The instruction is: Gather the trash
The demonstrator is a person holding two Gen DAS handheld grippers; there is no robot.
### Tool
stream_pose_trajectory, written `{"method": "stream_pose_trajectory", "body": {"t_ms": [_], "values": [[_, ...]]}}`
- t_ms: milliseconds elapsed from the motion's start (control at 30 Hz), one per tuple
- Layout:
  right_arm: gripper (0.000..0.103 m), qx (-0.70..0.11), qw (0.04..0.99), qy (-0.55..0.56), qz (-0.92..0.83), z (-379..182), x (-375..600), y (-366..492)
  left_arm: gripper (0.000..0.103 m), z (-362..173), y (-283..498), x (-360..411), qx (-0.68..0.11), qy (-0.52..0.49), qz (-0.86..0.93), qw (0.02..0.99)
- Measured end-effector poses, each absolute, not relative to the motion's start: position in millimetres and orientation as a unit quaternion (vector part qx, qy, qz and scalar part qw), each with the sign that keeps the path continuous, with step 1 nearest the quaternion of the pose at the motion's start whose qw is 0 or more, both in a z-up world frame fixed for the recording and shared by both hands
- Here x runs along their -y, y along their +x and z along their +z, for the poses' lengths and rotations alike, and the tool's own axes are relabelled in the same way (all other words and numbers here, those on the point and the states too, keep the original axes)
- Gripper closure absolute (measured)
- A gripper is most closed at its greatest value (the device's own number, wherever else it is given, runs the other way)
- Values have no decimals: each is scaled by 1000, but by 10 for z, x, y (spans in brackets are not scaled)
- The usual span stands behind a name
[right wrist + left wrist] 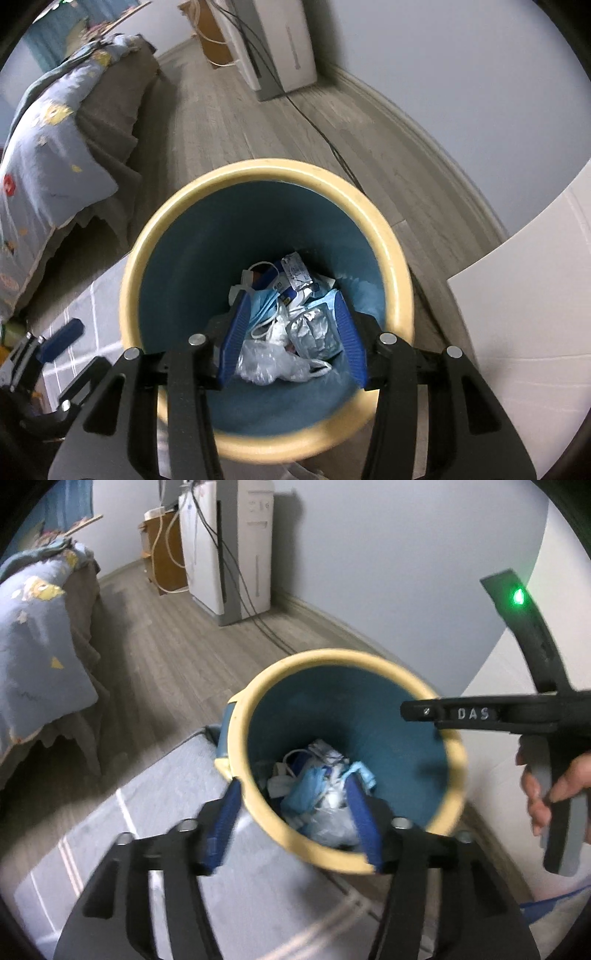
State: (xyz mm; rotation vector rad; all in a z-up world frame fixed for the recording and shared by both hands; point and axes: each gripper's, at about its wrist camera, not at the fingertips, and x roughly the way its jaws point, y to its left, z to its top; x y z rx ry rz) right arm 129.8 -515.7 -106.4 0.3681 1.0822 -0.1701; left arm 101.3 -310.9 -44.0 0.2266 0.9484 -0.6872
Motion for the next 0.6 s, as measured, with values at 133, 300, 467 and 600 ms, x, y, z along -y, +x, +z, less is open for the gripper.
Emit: {"method": "stream_pose_trajectory", "body": {"t_ms": [133, 300, 467, 600], "values": [[38, -491, 855, 149, -79, -778, 5072, 1033, 15, -174, 809, 2956, -433, 87, -326, 836], [18, -457, 871, 155, -90, -463, 5086, 603, 5, 63, 579, 2813, -415, 79, -301, 855], [6, -431, 882, 163, -99, -274, 5133, 211, 5, 225, 416, 2773, -391, 90, -259, 879], [6, -412, 895, 132, -106, -142, 5134, -31, 5, 277, 338, 2759, -398, 82, -232, 884]]}}
